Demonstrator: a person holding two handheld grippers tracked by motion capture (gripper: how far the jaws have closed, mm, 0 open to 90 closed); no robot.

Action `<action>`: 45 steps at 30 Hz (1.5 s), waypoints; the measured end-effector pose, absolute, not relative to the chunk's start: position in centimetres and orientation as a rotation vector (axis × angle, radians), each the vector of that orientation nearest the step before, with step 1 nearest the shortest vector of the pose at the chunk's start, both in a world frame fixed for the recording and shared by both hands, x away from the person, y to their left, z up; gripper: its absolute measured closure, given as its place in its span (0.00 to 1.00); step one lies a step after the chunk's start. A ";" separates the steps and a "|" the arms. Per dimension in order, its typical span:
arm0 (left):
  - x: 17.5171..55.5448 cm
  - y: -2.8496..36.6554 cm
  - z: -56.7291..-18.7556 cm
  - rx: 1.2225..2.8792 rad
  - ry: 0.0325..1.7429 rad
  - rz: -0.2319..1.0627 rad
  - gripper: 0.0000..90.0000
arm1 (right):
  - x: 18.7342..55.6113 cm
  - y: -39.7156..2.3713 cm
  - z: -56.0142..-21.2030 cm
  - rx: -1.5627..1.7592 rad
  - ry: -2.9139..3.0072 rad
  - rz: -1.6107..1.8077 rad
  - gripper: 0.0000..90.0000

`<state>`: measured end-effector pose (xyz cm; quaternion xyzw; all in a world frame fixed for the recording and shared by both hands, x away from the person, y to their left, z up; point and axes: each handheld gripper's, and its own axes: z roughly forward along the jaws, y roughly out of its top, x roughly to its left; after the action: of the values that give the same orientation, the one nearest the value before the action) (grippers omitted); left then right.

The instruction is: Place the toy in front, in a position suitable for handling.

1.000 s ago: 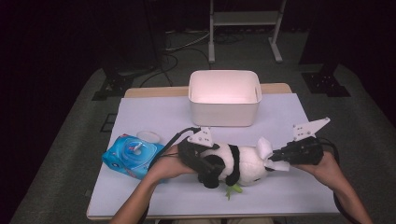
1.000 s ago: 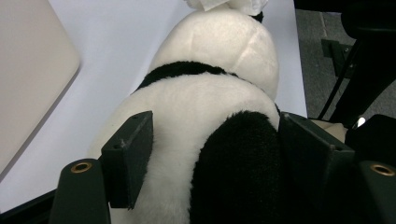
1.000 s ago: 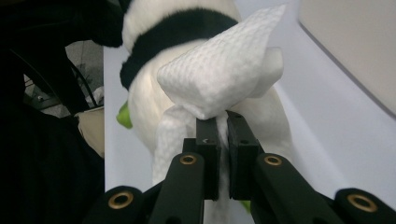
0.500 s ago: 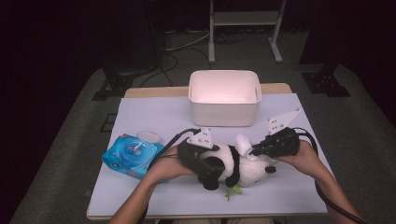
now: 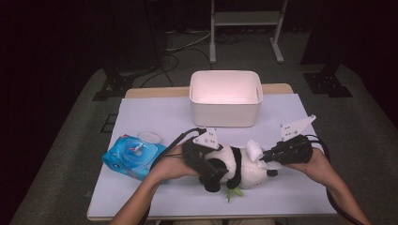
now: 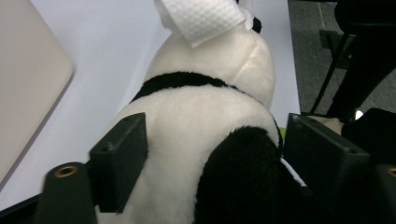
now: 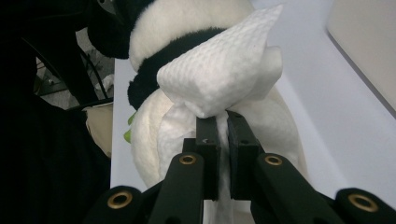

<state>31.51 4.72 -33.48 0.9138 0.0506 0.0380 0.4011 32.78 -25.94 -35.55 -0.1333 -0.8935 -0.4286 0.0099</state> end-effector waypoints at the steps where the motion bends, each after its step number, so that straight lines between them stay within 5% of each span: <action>1: 31.6 4.5 -33.4 2.320 0.128 0.097 0.21 | 32.8 -25.9 -35.5 -0.417 -2.792 -1.338 0.94; 17: 32.8 1.4 -34.9 2.461 0.106 0.096 0.14 | 32.8 -24.9 -35.6 -0.381 -2.814 -1.301 0.94; 23: 33.1 1.0 -34.5 2.494 0.038 0.129 0.49 | 33.1 -25.7 -35.7 -0.413 -2.782 -1.330 0.94; 26: 33.5 0.6 -33.8 2.509 0.013 0.145 0.56 | 33.4 -26.2 -35.4 -0.426 -2.777 -1.356 0.94; 45: 38.1 -0.6 -31.4 2.526 -0.015 0.202 0.54 | 38.5 -27.5 -33.3 -0.481 -2.772 -1.377 0.94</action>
<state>38.06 -0.63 -31.38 0.9512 -0.0057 0.0761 0.2989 38.53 -27.52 -33.30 -0.1536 -0.8849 -0.4397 0.0045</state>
